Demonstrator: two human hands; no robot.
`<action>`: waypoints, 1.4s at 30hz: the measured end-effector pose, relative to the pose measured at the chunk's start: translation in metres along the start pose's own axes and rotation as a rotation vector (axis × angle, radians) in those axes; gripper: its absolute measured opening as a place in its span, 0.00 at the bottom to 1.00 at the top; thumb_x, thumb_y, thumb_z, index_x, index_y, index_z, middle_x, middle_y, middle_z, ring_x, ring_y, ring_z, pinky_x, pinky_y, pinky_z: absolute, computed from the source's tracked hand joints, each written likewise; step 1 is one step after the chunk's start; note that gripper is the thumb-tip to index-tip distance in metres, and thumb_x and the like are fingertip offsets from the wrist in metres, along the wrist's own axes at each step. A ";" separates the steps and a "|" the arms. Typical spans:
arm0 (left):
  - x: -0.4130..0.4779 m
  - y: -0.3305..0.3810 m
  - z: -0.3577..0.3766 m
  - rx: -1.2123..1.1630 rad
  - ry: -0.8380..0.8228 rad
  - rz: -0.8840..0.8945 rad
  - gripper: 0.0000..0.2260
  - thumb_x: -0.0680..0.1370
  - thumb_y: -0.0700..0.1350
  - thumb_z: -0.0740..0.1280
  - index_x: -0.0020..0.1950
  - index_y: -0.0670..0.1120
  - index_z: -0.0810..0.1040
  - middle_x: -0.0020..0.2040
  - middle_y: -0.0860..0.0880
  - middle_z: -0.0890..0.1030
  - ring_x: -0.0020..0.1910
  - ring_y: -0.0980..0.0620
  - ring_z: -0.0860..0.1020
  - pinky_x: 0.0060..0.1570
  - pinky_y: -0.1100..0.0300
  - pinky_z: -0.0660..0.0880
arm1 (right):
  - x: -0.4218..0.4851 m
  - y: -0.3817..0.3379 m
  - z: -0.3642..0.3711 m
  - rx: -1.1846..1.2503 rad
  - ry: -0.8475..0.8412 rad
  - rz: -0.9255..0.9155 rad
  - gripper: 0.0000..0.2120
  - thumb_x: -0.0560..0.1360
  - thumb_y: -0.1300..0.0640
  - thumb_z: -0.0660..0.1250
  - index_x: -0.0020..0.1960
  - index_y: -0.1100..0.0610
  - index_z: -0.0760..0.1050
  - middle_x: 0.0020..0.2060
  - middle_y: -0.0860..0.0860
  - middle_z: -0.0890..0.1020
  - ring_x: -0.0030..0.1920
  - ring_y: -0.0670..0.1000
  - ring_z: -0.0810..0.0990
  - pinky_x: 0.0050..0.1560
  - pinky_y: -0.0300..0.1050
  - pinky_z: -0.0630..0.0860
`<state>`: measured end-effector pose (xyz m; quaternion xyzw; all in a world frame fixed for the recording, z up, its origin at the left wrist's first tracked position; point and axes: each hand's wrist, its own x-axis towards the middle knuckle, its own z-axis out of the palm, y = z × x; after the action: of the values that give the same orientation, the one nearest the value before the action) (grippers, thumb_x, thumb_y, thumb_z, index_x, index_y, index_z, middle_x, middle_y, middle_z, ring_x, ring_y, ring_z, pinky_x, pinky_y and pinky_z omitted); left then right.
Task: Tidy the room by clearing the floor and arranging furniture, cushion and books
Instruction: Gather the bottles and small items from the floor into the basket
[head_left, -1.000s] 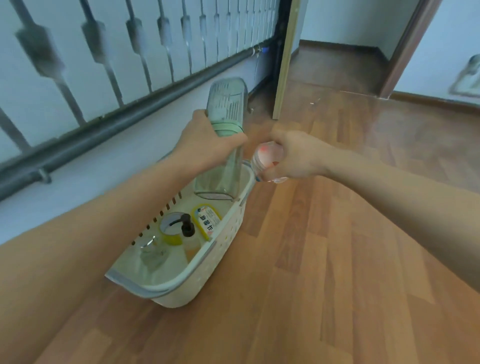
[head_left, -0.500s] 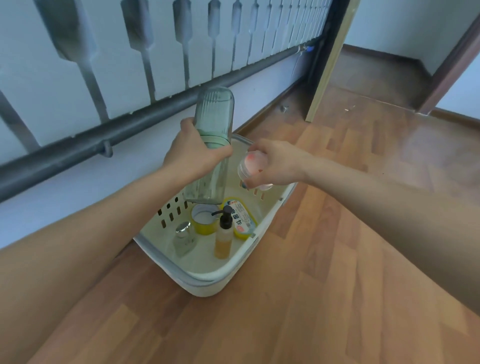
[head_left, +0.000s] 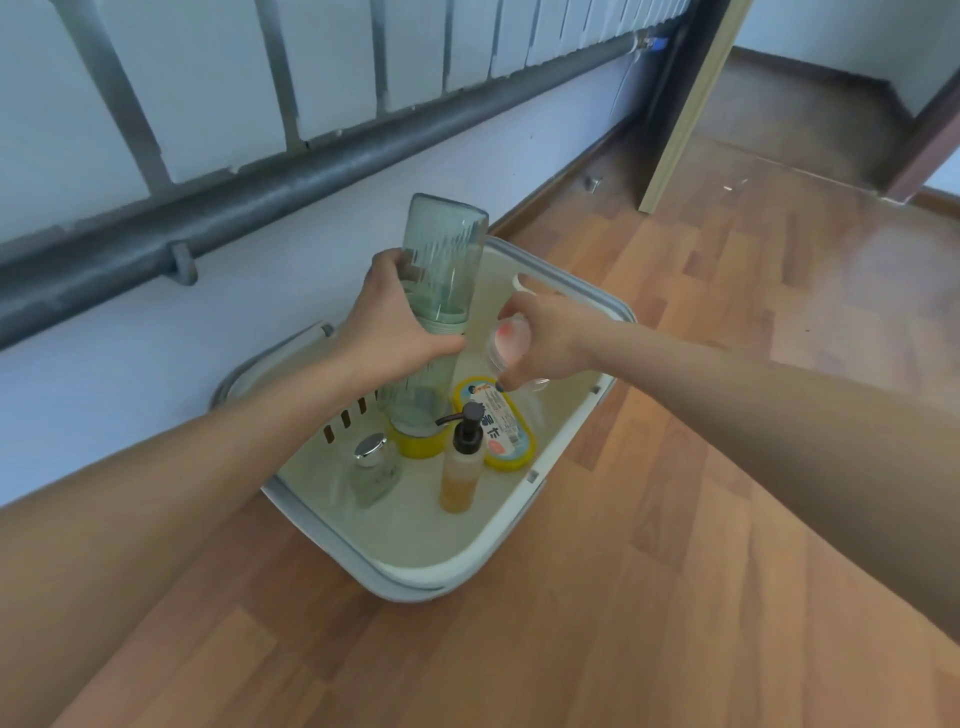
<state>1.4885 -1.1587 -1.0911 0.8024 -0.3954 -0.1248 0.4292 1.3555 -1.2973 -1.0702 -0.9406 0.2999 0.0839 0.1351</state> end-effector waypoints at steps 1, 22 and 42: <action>0.001 -0.003 0.002 0.012 -0.006 0.009 0.45 0.61 0.51 0.79 0.71 0.47 0.59 0.62 0.52 0.70 0.57 0.55 0.73 0.55 0.60 0.72 | 0.005 0.001 0.004 -0.006 -0.013 0.009 0.44 0.61 0.42 0.80 0.71 0.51 0.65 0.62 0.52 0.75 0.58 0.55 0.77 0.54 0.49 0.77; 0.006 -0.044 0.028 0.078 -0.098 -0.045 0.43 0.58 0.47 0.83 0.64 0.46 0.59 0.59 0.50 0.69 0.57 0.52 0.71 0.54 0.59 0.72 | 0.063 0.005 0.067 -0.201 -0.272 0.068 0.50 0.58 0.44 0.83 0.71 0.56 0.60 0.65 0.56 0.70 0.60 0.61 0.74 0.59 0.54 0.76; 0.005 -0.049 0.035 0.106 -0.233 -0.148 0.43 0.56 0.45 0.84 0.62 0.47 0.61 0.55 0.51 0.73 0.54 0.51 0.74 0.53 0.55 0.75 | 0.066 -0.006 0.086 -0.471 -0.399 0.053 0.55 0.58 0.40 0.81 0.74 0.54 0.54 0.63 0.57 0.68 0.58 0.61 0.76 0.56 0.57 0.78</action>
<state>1.4987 -1.1675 -1.1502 0.8309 -0.3884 -0.2272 0.3273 1.4059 -1.3023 -1.1669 -0.9029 0.2643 0.3375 -0.0326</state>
